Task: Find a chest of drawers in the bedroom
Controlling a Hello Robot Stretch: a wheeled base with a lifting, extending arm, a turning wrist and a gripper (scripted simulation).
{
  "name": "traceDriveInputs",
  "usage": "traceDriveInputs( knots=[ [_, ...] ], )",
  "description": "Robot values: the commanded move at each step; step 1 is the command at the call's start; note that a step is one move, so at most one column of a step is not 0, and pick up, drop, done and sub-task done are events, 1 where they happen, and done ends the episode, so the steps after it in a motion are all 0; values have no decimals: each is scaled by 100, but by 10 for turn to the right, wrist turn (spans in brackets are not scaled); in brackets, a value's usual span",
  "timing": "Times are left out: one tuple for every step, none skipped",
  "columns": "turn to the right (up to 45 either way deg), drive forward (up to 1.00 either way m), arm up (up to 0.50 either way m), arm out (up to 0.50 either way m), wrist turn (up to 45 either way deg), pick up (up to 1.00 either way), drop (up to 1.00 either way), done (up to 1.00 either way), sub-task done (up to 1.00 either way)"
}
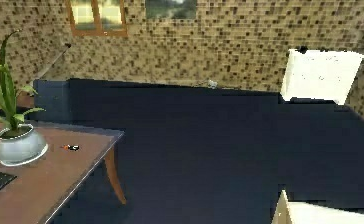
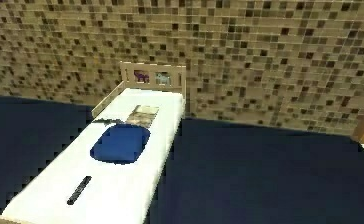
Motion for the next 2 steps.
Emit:
traceDriveInputs(
  knots=[
    [0, 100, 0, 0, 0, 0, 0, 0, 0],
    [0, 35, 0, 0, 0, 0, 0, 0, 0]
  ],
)
